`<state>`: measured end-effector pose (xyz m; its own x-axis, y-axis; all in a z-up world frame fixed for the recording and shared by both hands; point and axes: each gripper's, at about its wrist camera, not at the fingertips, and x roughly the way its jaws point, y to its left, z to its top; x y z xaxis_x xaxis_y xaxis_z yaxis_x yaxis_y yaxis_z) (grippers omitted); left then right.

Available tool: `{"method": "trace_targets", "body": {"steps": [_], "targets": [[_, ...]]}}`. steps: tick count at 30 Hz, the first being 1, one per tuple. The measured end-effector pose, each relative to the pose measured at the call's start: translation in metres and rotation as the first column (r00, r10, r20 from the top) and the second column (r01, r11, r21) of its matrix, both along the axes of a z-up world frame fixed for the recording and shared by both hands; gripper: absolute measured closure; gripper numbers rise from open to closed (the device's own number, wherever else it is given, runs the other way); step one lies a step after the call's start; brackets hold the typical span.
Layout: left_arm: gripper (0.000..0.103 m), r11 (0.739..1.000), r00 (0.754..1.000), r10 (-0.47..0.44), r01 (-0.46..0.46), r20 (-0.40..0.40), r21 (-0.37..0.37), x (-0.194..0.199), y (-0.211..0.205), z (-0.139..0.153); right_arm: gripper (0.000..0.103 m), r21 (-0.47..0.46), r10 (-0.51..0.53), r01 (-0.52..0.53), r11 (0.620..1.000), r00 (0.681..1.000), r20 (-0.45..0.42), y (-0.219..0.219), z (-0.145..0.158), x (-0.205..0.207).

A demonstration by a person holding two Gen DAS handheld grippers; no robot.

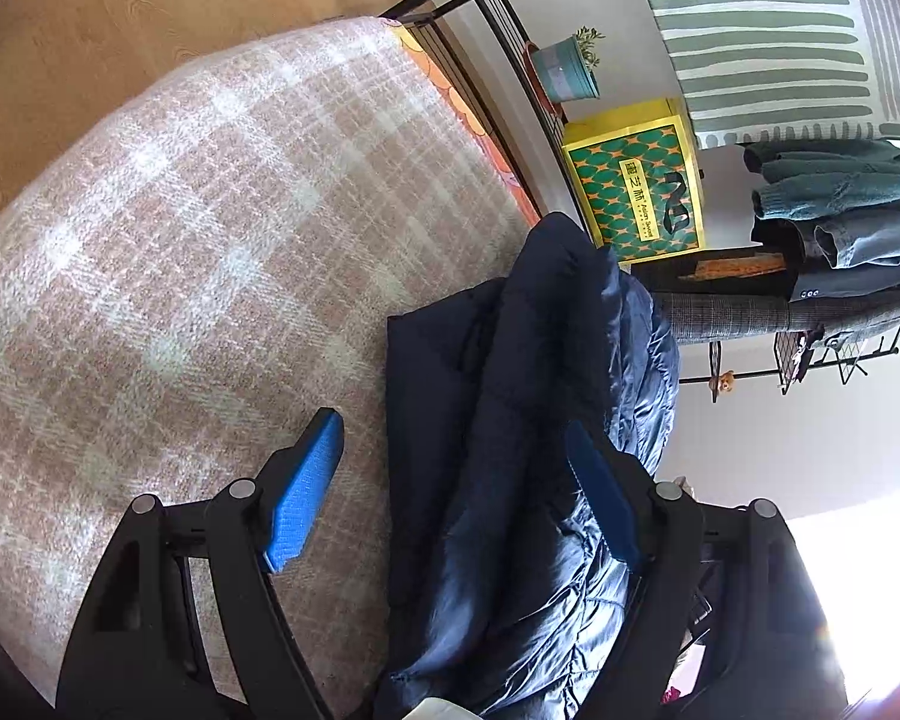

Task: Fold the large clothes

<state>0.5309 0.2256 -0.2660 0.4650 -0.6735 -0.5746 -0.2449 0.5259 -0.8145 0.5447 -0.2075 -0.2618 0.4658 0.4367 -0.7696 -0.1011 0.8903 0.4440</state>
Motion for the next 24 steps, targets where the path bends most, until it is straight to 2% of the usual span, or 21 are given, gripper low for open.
{"method": "trace_targets", "body": {"steps": [3, 6, 8, 14, 17, 19, 24], "targets": [[0.024, 0.999, 0.999, -0.041, 0.041, -0.004, 0.009, 0.007, -0.005, -0.002, 0.021, 0.139, -0.041, 0.044, 0.989, 0.999, -0.025, -0.029, -0.007, -0.004], [0.024, 0.998, 0.998, -0.064, 0.064, 0.002, 0.017, 0.013, -0.012, -0.002, 0.023, 0.269, -0.062, 0.074, 0.960, 0.997, -0.053, -0.051, -0.017, -0.006], [0.024, 0.997, 0.997, -0.079, 0.079, 0.004, 0.010, 0.018, -0.016, -0.002, 0.023, 0.309, -0.060, 0.078, 0.948, 0.996, -0.066, -0.055, -0.020, -0.006], [0.024, 0.992, 0.992, -0.122, 0.122, 0.035, 0.010, 0.024, -0.026, 0.008, 0.021, 0.314, -0.048, 0.063, 0.947, 0.997, -0.057, -0.046, -0.019, 0.001], [0.024, 0.992, 0.991, -0.105, 0.111, 0.083, -0.066, 0.022, -0.023, 0.012, 0.023, 0.333, -0.059, 0.078, 0.940, 0.996, -0.067, -0.047, -0.021, 0.000], [0.024, 0.990, 0.992, -0.091, 0.099, 0.084, -0.097, 0.019, -0.019, 0.009, 0.028, 0.301, -0.055, 0.072, 0.951, 0.996, -0.067, -0.045, -0.019, -0.002], [0.024, 0.992, 0.993, -0.112, 0.114, 0.047, -0.049, 0.023, -0.023, -0.003, 0.026, 0.163, -0.018, 0.026, 0.986, 0.999, -0.050, -0.026, -0.011, 0.005]]}}
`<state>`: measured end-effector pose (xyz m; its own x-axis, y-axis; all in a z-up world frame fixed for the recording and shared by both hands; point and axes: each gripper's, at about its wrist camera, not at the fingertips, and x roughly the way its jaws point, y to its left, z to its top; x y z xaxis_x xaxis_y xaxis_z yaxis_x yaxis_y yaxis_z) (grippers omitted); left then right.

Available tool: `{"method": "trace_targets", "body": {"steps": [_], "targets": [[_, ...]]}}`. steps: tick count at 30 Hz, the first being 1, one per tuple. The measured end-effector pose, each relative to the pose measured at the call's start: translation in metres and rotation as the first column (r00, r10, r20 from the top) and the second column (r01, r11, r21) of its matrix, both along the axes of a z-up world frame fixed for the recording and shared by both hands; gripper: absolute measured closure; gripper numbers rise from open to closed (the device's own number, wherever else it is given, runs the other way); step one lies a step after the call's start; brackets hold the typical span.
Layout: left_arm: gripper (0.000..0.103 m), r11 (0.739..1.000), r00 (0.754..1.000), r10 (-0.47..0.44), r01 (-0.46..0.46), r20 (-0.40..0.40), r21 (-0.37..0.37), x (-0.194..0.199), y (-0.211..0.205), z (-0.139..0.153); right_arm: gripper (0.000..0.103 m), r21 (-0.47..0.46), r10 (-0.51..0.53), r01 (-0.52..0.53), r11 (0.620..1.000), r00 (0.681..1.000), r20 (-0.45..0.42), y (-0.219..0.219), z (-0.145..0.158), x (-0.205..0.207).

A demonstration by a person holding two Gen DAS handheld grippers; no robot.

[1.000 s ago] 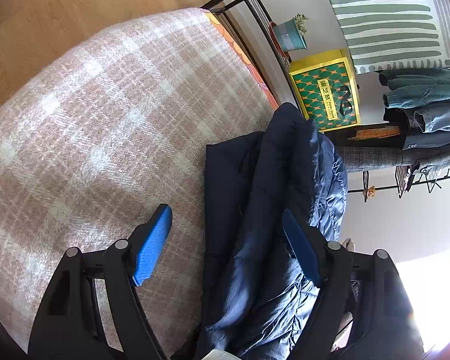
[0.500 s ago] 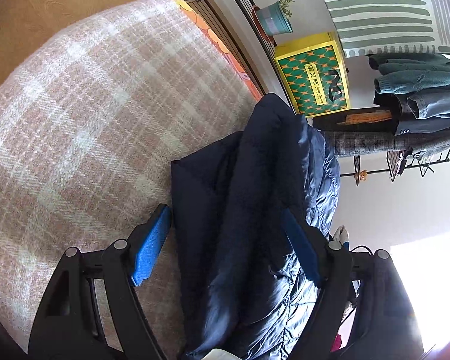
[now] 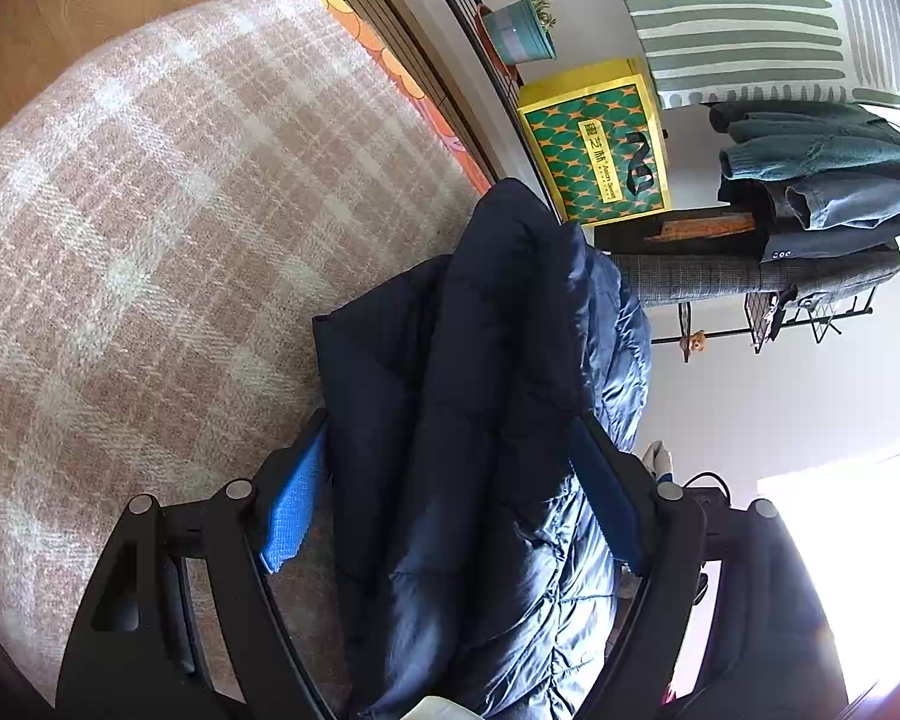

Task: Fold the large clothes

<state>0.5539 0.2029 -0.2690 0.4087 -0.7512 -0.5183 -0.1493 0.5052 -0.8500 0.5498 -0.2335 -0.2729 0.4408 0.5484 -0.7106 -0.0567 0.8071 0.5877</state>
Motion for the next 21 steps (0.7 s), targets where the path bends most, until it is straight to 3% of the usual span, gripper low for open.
{"method": "trace_targets", "body": {"steps": [4, 7, 9, 11, 14, 15, 16, 17, 18, 19, 21], "targets": [[0.024, 1.000, 1.000, 0.016, -0.016, 0.014, -0.015, 0.003, 0.000, -0.002, 0.024, -0.031, 0.014, -0.014, 0.999, 1.000, 0.000, 0.008, 0.001, 0.005], [0.021, 0.998, 0.997, 0.015, -0.010, 0.080, -0.065, -0.001, -0.002, 0.006, 0.025, -0.132, 0.038, -0.036, 0.991, 0.999, 0.013, 0.022, 0.005, 0.006], [0.017, 1.000, 0.995, -0.017, 0.018, 0.096, -0.011, 0.000, -0.008, 0.010, 0.025, -0.167, 0.060, -0.056, 0.984, 0.998, 0.018, 0.027, 0.007, 0.006], [0.017, 0.997, 0.995, -0.061, 0.057, 0.078, 0.046, 0.004, -0.015, 0.007, 0.025, -0.149, 0.075, -0.072, 0.986, 0.997, 0.015, 0.024, 0.007, 0.007], [0.017, 0.990, 0.994, -0.097, 0.091, 0.051, 0.105, 0.008, -0.023, 0.003, 0.025, -0.021, 0.063, -0.063, 0.998, 0.998, -0.004, 0.004, 0.002, 0.003], [0.023, 0.989, 0.994, -0.097, 0.091, 0.048, 0.118, 0.010, -0.025, 0.005, 0.025, 0.041, 0.049, -0.049, 0.998, 0.999, -0.014, -0.006, -0.001, 0.000], [0.043, 0.985, 0.995, -0.095, 0.088, 0.037, 0.147, 0.010, -0.027, 0.005, 0.025, 0.106, 0.033, -0.030, 0.994, 0.999, -0.025, -0.015, -0.005, -0.004], [0.054, 0.983, 0.994, -0.106, 0.101, 0.026, 0.153, 0.010, -0.030, 0.003, 0.025, 0.164, 0.021, -0.016, 0.986, 0.999, -0.032, -0.022, -0.010, -0.007], [0.067, 0.984, 0.993, -0.112, 0.108, 0.024, 0.141, 0.008, -0.034, 0.001, 0.032, 0.199, 0.013, -0.006, 0.980, 0.999, -0.034, -0.026, -0.013, -0.009], [0.072, 0.983, 0.994, -0.106, 0.100, 0.037, 0.151, 0.004, -0.037, 0.003, 0.048, 0.201, 0.008, 0.001, 0.980, 0.999, -0.040, -0.027, -0.015, -0.009], [0.080, 0.979, 0.993, -0.098, 0.085, 0.061, 0.188, -0.004, -0.042, 0.008, 0.061, 0.179, 0.014, -0.003, 0.984, 0.998, -0.059, -0.024, -0.016, -0.007]]}}
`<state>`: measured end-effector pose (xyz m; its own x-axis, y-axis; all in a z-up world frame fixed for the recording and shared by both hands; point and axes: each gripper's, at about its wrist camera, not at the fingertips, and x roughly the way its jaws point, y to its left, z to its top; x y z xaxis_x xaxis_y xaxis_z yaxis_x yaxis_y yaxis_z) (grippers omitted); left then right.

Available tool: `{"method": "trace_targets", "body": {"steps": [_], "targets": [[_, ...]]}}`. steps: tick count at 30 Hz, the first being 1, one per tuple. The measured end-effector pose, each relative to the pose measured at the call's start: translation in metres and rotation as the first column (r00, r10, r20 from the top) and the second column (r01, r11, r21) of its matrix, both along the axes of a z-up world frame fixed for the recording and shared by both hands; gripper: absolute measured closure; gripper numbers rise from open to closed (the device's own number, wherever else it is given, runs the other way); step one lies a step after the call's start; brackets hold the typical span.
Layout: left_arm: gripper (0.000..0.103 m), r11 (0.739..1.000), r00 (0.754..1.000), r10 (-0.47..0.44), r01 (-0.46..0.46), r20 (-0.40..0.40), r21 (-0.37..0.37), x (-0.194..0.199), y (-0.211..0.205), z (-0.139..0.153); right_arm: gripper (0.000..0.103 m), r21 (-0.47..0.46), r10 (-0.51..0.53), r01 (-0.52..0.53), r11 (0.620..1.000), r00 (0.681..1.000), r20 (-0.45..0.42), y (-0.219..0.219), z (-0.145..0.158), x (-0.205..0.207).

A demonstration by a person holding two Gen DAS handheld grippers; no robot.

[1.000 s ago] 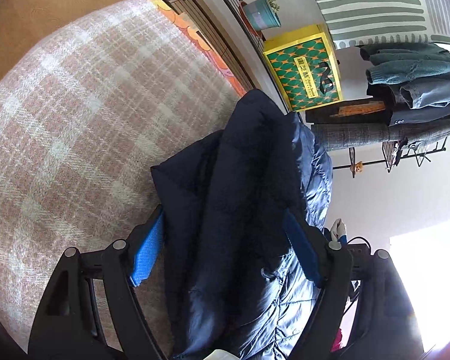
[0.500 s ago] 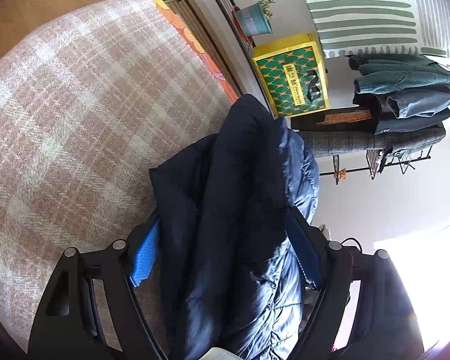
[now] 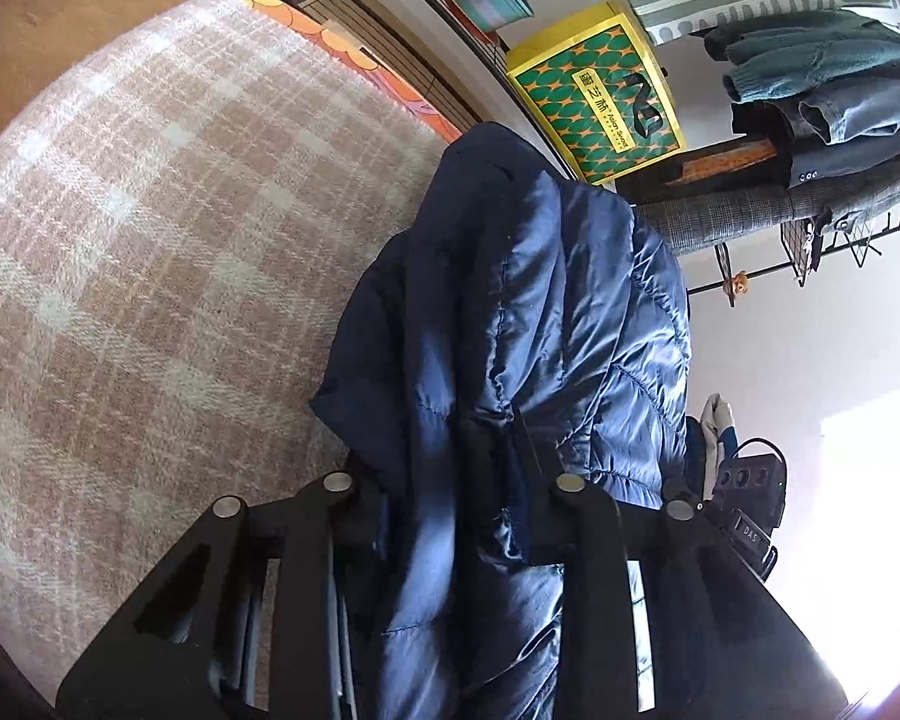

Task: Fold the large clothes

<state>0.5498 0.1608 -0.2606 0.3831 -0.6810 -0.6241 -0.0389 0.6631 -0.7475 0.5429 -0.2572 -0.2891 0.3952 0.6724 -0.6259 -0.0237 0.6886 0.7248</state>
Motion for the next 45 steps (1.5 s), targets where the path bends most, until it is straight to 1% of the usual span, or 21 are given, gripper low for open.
{"method": "trace_targets", "body": {"steps": [1, 4, 8, 12, 15, 17, 18, 19, 21, 22, 24, 27, 29, 33, 35, 37, 38, 40, 41, 43, 45], "targets": [[0.083, 1.000, 1.000, 0.006, -0.006, 0.004, 0.007, -0.004, -0.002, 0.003, 0.072, -0.007, 0.004, -0.004, 1.000, 1.000, -0.001, 0.001, 0.002, 0.000], [0.087, 0.999, 1.000, 0.008, -0.008, 0.015, 0.044, -0.017, -0.005, 0.015, 0.083, -0.051, 0.032, -0.031, 0.998, 0.999, 0.010, 0.010, 0.018, -0.001], [0.089, 0.999, 1.000, 0.005, -0.005, 0.003, 0.049, -0.044, -0.010, 0.030, 0.085, -0.136, 0.085, -0.084, 0.987, 0.996, 0.003, 0.015, 0.040, -0.009], [0.089, 0.996, 0.998, -0.060, 0.060, -0.004, 0.072, -0.084, -0.028, 0.041, 0.085, -0.189, 0.146, -0.147, 0.971, 0.989, -0.017, 0.008, 0.053, -0.038], [0.089, 0.992, 0.995, -0.103, 0.104, -0.018, 0.077, -0.109, -0.039, 0.037, 0.085, -0.214, 0.169, -0.169, 0.962, 0.985, -0.019, -0.004, 0.053, -0.062], [0.084, 0.986, 0.994, -0.111, 0.110, 0.001, 0.122, -0.115, -0.045, 0.036, 0.081, -0.250, 0.182, -0.181, 0.951, 0.983, -0.020, -0.003, 0.046, -0.071], [0.076, 0.985, 0.994, -0.107, 0.106, -0.001, 0.134, -0.116, -0.045, 0.035, 0.075, -0.269, 0.185, -0.182, 0.946, 0.983, -0.015, -0.002, 0.044, -0.074], [0.061, 0.987, 0.996, -0.092, 0.093, -0.016, 0.128, -0.114, -0.043, 0.032, 0.065, -0.285, 0.185, -0.179, 0.942, 0.983, -0.004, -0.002, 0.043, -0.074], [0.045, 0.996, 0.998, -0.058, 0.061, -0.038, 0.072, -0.112, -0.032, 0.026, 0.053, -0.308, 0.164, -0.153, 0.939, 0.986, 0.010, -0.007, 0.043, -0.076], [0.041, 0.998, 0.998, -0.040, 0.042, -0.038, 0.051, -0.110, -0.026, 0.024, 0.040, -0.308, 0.156, -0.141, 0.941, 0.988, 0.023, -0.011, 0.044, -0.076], [0.031, 1.000, 0.999, -0.009, 0.010, -0.048, 0.028, -0.106, -0.015, 0.018, 0.029, -0.283, 0.151, -0.130, 0.950, 0.987, 0.054, -0.024, 0.044, -0.081], [0.030, 0.997, 0.995, 0.000, -0.008, -0.102, -0.071, -0.094, -0.007, 0.002, 0.029, -0.244, 0.161, -0.142, 0.959, 0.985, 0.057, -0.038, 0.034, -0.084], [0.030, 0.992, 0.994, -0.013, 0.000, -0.105, -0.125, -0.089, -0.009, -0.002, 0.029, -0.203, 0.161, -0.149, 0.968, 0.986, 0.044, -0.042, 0.022, -0.083], [0.030, 0.993, 0.996, -0.055, 0.048, -0.064, -0.105, -0.080, -0.025, 0.000, 0.029, -0.158, 0.137, -0.122, 0.980, 0.987, 0.083, -0.038, 0.017, -0.081], [0.032, 0.995, 0.996, -0.062, 0.057, -0.058, -0.085, -0.076, -0.032, 0.002, 0.029, -0.166, 0.149, -0.133, 0.977, 0.985, 0.088, -0.026, 0.018, -0.079], [0.058, 0.997, 0.995, -0.070, 0.067, -0.070, -0.045, -0.072, -0.042, 0.002, 0.037, -0.205, 0.182, -0.161, 0.965, 0.979, 0.088, -0.013, 0.022, -0.079], [0.062, 0.997, 0.995, -0.073, 0.072, -0.069, -0.021, -0.071, -0.048, 0.003, 0.038, -0.220, 0.196, -0.174, 0.960, 0.977, 0.079, -0.007, 0.020, -0.079], [0.074, 0.996, 0.996, -0.075, 0.077, -0.042, 0.048, -0.076, -0.058, 0.010, 0.049, -0.252, 0.198, -0.174, 0.952, 0.978, 0.072, -0.002, 0.021, -0.081], [0.076, 0.993, 0.997, -0.081, 0.082, -0.021, 0.090, -0.079, -0.063, 0.015, 0.053, -0.259, 0.196, -0.172, 0.950, 0.978, 0.067, -0.001, 0.023, -0.081], [0.083, 0.985, 0.996, -0.088, 0.085, 0.013, 0.151, -0.085, -0.071, 0.025, 0.070, -0.270, 0.184, -0.159, 0.950, 0.980, 0.069, -0.001, 0.028, -0.086], [0.086, 0.976, 0.995, -0.093, 0.083, 0.039, 0.199, -0.091, -0.079, 0.034, 0.077, -0.297, 0.175, -0.146, 0.944, 0.982, 0.073, 0.001, 0.037, -0.092]]}}
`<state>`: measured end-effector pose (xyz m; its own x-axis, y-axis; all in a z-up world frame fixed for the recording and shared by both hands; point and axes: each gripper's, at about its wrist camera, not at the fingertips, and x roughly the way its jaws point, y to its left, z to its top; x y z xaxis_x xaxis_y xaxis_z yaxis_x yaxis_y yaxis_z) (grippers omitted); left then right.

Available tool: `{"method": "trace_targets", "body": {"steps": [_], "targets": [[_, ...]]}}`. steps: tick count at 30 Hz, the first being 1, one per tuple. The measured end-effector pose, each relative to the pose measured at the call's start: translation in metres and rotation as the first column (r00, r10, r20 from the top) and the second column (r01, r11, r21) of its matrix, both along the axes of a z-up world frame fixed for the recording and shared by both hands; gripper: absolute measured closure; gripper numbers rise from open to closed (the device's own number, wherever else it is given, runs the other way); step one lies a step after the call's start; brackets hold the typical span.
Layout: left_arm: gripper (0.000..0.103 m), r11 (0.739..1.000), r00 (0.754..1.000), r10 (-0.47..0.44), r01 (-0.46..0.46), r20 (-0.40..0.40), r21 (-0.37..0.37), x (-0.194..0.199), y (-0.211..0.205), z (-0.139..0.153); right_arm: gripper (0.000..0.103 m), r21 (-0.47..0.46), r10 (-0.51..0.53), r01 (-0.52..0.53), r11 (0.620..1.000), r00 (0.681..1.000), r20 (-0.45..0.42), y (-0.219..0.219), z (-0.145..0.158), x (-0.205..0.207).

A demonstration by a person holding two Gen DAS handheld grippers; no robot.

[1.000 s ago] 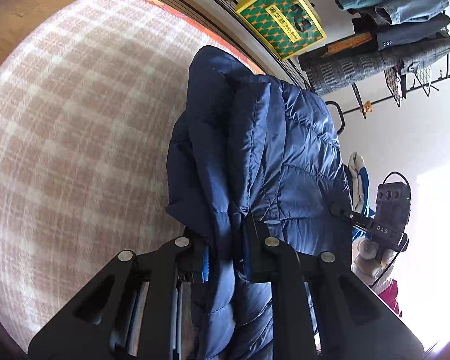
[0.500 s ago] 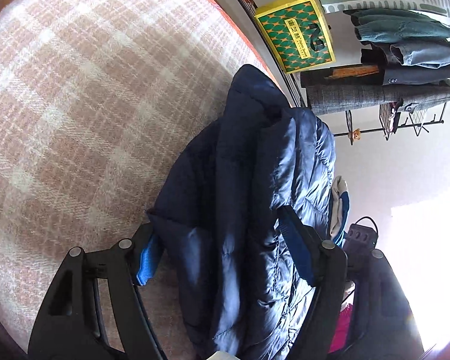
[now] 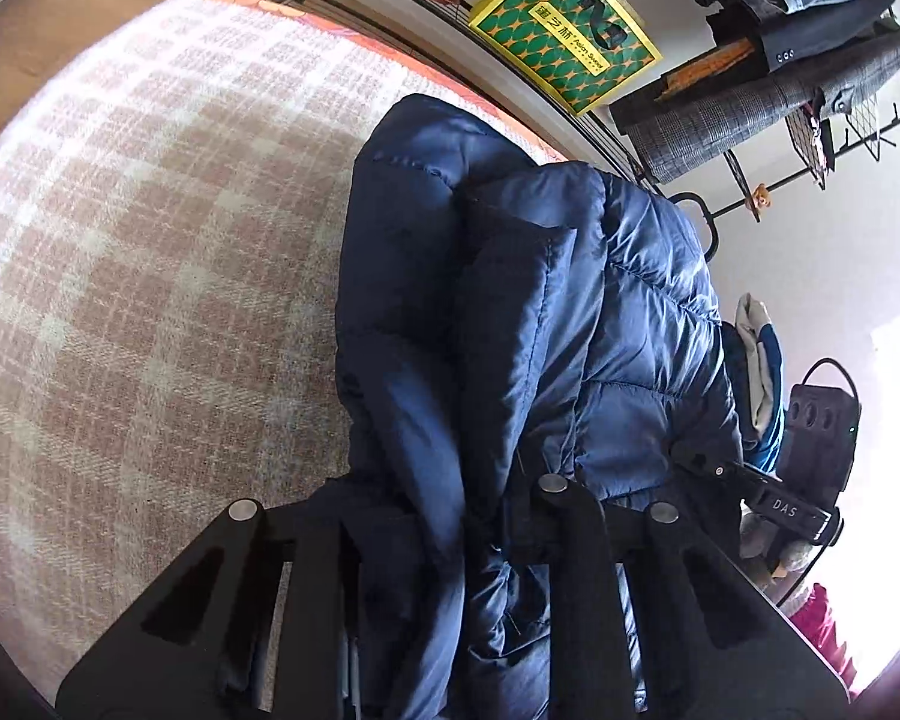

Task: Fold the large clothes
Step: 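Lift the folded jacket with both grippers and carry it toward the clothes stack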

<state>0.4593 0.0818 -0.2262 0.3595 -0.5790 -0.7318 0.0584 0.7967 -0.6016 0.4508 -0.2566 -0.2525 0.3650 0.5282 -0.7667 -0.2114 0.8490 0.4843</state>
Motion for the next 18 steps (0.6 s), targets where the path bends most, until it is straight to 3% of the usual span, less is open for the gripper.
{"method": "trace_targets", "body": {"steps": [5, 13, 18], "targets": [[0.089, 0.994, 0.997, -0.025, 0.017, 0.074, 0.104, -0.027, -0.016, 0.028, 0.082, -0.160, 0.021, -0.011, 0.987, 0.998, 0.058, 0.013, 0.028, -0.025], [0.091, 0.982, 0.984, -0.093, 0.065, 0.153, 0.176, -0.080, -0.046, 0.071, 0.084, -0.342, 0.046, 0.007, 0.940, 0.988, 0.145, 0.026, 0.087, -0.081], [0.091, 0.976, 0.971, -0.124, 0.082, 0.205, 0.201, -0.111, -0.070, 0.101, 0.084, -0.404, 0.055, 0.041, 0.914, 0.973, 0.222, 0.023, 0.127, -0.121]]}}
